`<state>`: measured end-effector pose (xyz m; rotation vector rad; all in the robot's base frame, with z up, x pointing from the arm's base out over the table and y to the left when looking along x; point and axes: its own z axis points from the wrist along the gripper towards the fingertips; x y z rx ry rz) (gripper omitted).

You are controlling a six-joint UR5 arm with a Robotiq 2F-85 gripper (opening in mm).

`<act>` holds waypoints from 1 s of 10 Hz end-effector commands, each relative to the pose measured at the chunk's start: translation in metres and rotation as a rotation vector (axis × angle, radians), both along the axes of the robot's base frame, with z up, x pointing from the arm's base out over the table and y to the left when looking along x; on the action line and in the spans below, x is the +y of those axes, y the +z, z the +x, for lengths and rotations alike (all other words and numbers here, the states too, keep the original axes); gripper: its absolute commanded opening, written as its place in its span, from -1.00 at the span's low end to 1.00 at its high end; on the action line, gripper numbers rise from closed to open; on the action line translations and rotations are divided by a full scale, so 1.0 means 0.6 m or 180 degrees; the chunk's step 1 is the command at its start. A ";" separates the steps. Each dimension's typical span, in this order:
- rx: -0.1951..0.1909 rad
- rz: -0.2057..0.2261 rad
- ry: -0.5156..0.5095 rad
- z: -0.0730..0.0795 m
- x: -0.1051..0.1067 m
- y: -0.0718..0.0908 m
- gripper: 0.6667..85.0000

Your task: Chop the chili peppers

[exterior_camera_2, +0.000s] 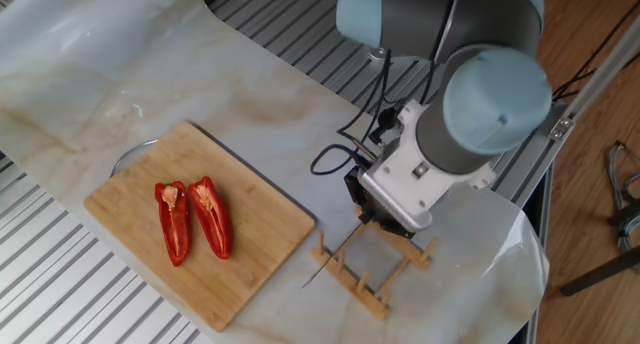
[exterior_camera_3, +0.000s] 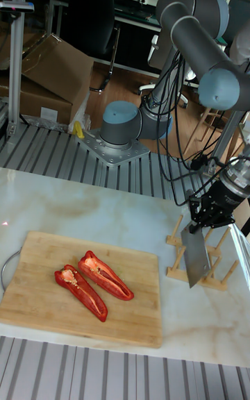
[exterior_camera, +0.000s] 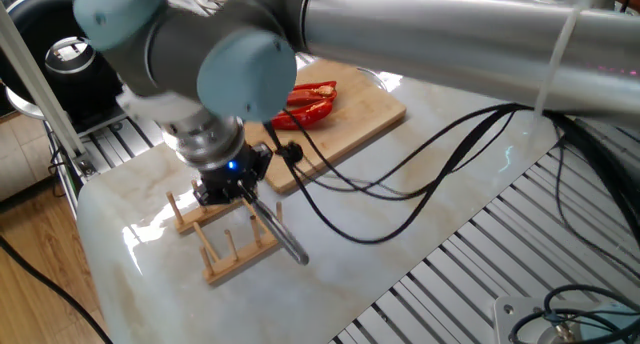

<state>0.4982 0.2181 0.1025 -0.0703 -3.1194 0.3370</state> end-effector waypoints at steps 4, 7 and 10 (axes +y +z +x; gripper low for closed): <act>-0.0055 -0.0107 0.0958 0.030 -0.027 0.200 -0.98; -0.0018 -0.0241 0.2043 0.084 -0.090 0.249 -0.98; 0.0069 -0.0005 0.2652 0.091 -0.120 0.250 -0.98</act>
